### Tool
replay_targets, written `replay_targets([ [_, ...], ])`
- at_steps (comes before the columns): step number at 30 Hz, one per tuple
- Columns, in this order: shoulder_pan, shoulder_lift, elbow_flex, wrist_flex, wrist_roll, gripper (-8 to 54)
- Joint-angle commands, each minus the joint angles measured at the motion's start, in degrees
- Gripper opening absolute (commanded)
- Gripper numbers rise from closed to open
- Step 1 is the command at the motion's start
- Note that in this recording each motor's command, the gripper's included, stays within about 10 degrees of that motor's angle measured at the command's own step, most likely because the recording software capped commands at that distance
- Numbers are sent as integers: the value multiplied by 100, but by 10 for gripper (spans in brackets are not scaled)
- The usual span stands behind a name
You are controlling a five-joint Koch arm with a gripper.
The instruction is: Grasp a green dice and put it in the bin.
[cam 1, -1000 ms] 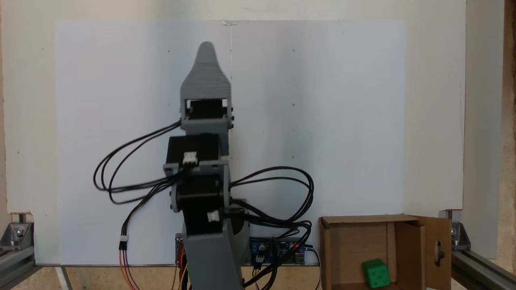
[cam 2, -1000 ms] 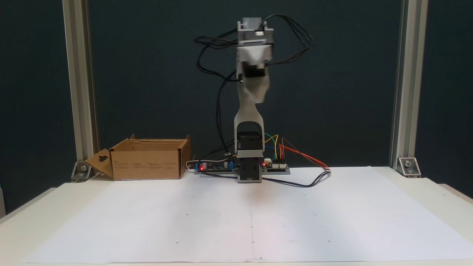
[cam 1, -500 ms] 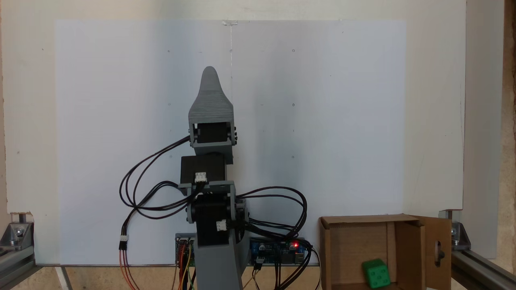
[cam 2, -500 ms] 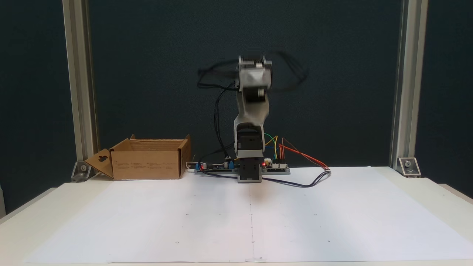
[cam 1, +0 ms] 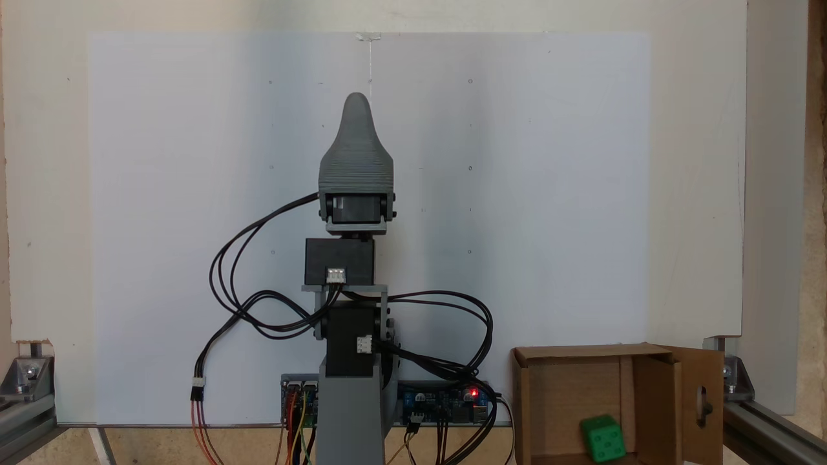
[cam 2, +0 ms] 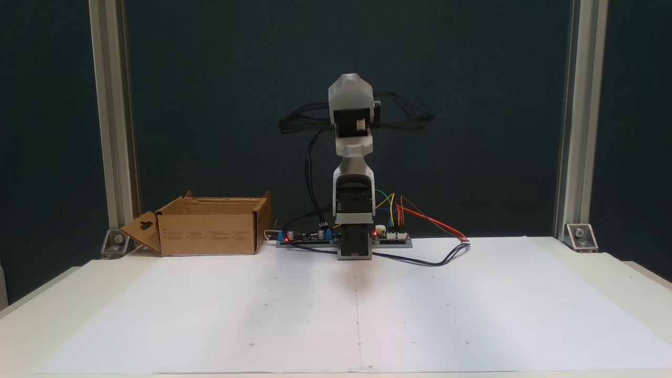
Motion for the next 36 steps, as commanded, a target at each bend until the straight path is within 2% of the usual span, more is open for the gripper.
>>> replay_targets([
  [1,18,677,44,-947,-114,468],
  [6,0,677,923,-2090,-141,441],
  [20,246,677,2619,-5210,-193,431],
  [36,229,668,4008,-6135,-193,435],
])
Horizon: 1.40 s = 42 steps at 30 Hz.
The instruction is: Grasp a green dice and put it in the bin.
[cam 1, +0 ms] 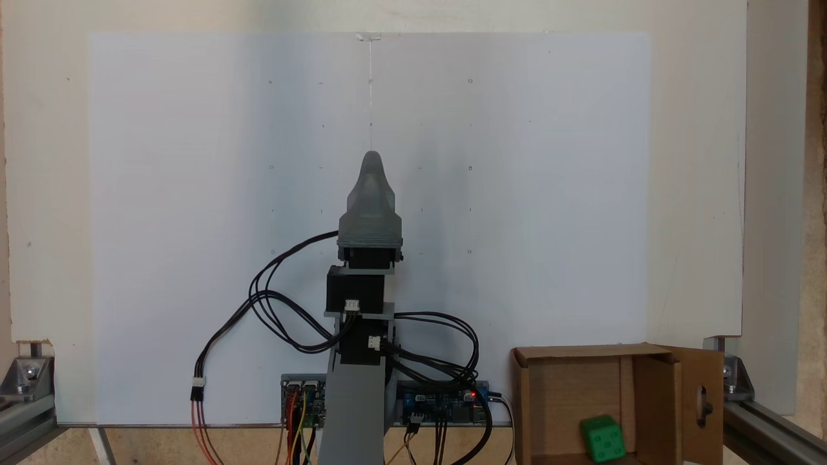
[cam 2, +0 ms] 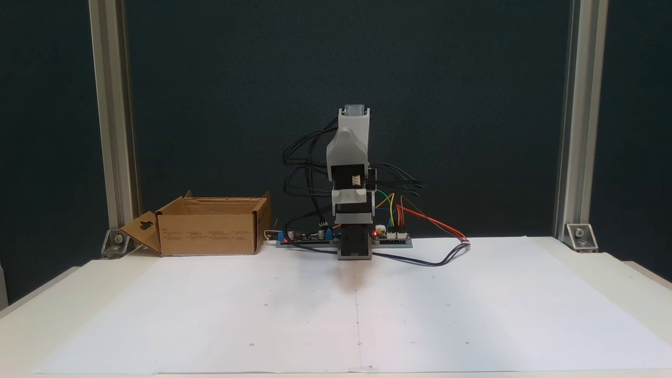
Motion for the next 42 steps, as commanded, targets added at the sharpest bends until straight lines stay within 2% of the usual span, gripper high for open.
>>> replay_targets([
  [1,-9,668,26,-501,-193,434],
  [17,0,659,923,-853,-167,445],
  [42,-9,642,1002,-835,-185,445],
])
